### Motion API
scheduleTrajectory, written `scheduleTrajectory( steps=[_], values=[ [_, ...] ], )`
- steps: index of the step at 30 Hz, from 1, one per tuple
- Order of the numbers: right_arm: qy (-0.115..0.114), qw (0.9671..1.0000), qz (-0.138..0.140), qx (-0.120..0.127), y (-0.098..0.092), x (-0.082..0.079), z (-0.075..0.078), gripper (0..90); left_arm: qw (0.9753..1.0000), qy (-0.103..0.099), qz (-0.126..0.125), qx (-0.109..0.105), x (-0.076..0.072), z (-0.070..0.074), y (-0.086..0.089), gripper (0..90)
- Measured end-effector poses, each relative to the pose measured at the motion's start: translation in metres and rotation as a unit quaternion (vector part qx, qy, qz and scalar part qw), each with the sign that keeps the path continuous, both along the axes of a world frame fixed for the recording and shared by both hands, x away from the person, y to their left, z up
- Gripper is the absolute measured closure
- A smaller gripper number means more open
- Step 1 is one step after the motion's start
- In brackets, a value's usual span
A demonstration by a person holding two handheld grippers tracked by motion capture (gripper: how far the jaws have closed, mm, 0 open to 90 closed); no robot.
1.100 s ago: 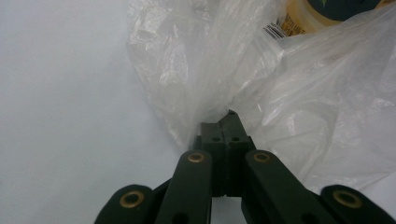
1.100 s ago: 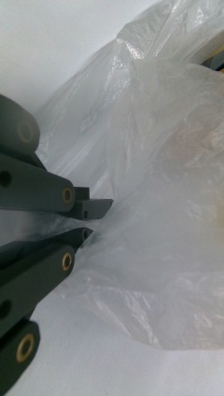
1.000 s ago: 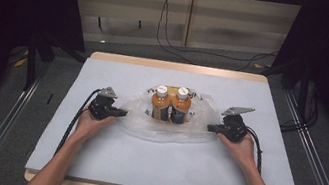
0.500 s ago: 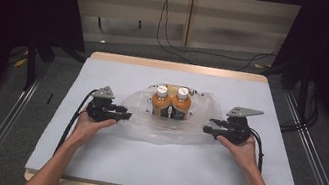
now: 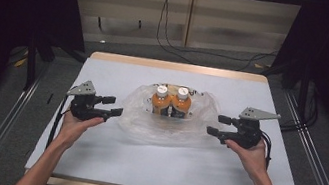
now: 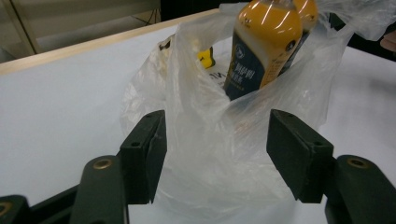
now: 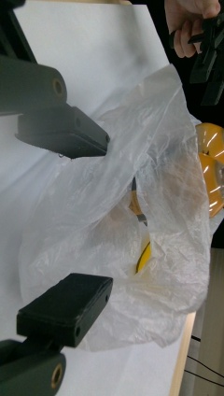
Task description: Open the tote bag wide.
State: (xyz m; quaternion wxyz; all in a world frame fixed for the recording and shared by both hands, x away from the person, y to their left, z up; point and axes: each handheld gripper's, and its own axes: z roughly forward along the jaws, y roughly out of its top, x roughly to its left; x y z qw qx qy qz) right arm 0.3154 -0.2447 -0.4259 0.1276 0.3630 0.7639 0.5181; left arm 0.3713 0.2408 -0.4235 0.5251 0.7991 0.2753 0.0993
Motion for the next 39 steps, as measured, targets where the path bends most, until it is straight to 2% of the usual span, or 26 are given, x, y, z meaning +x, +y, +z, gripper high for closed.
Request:
scheduleTrajectory(
  steps=[5, 7, 9, 12, 13, 16, 19, 20, 21, 23, 25, 26, 28, 29, 30, 32, 33, 37, 38, 39],
  values=[
    [-0.011, 0.9999, -0.008, 0.010, -0.008, -0.008, 0.010, 25.9, 1.0000, -0.003, -0.008, 0.002, 0.000, 0.002, -0.009, 45.8],
    [-0.014, 0.9998, -0.008, 0.007, -0.008, -0.011, 0.016, 18.3, 0.9999, -0.005, -0.016, 0.006, 0.000, 0.004, -0.014, 49.9],
    [-0.018, 0.9998, -0.004, 0.005, -0.006, -0.016, 0.021, 17.7, 0.9997, -0.004, -0.024, 0.007, -0.001, 0.005, -0.018, 50.9],
    [-0.023, 0.9997, 0.003, 0.006, -0.004, -0.021, 0.027, 18.3, 0.9993, -0.007, -0.035, 0.015, 0.000, 0.008, -0.026, 57.7],
    [-0.024, 0.9997, 0.006, 0.007, -0.003, -0.021, 0.029, 22.1, 0.9991, -0.007, -0.036, 0.023, 0.002, 0.009, -0.031, 59.4],
    [-0.031, 0.9994, 0.014, 0.001, 0.003, -0.011, 0.040, 43.5, 0.9978, -0.010, -0.051, 0.040, 0.008, 0.016, -0.042, 69.4],
    [-0.034, 0.9988, 0.033, -0.014, 0.015, 0.008, 0.051, 65.5, 0.9958, -0.015, -0.068, 0.060, 0.019, 0.024, -0.058, 76.0],
    [-0.031, 0.9983, 0.041, -0.027, 0.022, 0.017, 0.055, 69.2, 0.9956, -0.012, -0.067, 0.064, 0.021, 0.025, -0.062, 77.1],
    [-0.029, 0.9980, 0.044, -0.036, 0.026, 0.022, 0.056, 72.7, 0.9942, -0.016, -0.070, 0.081, 0.025, 0.027, -0.068, 77.7],
    [-0.017, 0.9967, 0.056, -0.056, 0.036, 0.037, 0.057, 80.2, 0.9926, -0.013, -0.076, 0.094, 0.031, 0.026, -0.077, 80.8],
    [-0.005, 0.9951, 0.064, -0.075, 0.045, 0.053, 0.054, 81.3, 0.9886, -0.008, -0.088, 0.122, 0.038, 0.025, -0.085, 80.9],
    [-0.001, 0.9942, 0.068, -0.083, 0.048, 0.058, 0.052, 85.5, 0.9870, -0.005, -0.090, 0.133, 0.040, 0.024, -0.090, 81.2],
    [0.016, 0.9895, 0.081, -0.119, 0.057, 0.071, 0.046, 90.0, 0.9833, 0.004, -0.098, 0.154, 0.047, 0.020, -0.097, 85.0],
    [0.019, 0.9879, 0.082, -0.130, 0.060, 0.074, 0.043, 90.0, 0.9823, 0.009, -0.099, 0.159, 0.050, 0.017, -0.101, 85.9],
    [0.029, 0.9844, 0.089, -0.149, 0.064, 0.080, 0.037, 90.0, 0.9808, 0.014, -0.103, 0.165, 0.054, 0.012, -0.104, 89.4],
    [0.041, 0.9788, 0.093, -0.178, 0.068, 0.086, 0.030, 90.0, 0.9767, 0.020, -0.099, 0.189, 0.059, 0.005, -0.108, 90.0],
    [0.048, 0.9760, 0.098, -0.189, 0.068, 0.090, 0.026, 90.0, 0.9752, 0.028, -0.097, 0.197, 0.062, 0.000, -0.111, 90.0],
    [0.063, 0.9651, 0.104, -0.232, 0.074, 0.100, 0.013, 90.0, 0.9650, 0.032, -0.110, 0.236, 0.066, -0.011, -0.118, 90.0],
    [0.064, 0.9636, 0.105, -0.237, 0.075, 0.101, 0.010, 90.0, 0.9647, 0.035, -0.101, 0.241, 0.066, -0.016, -0.120, 89.9],
    [0.067, 0.9611, 0.107, -0.246, 0.076, 0.102, 0.006, 90.0, 0.9625, 0.040, -0.102, 0.248, 0.067, -0.021, -0.121, 89.6]
  ],
)
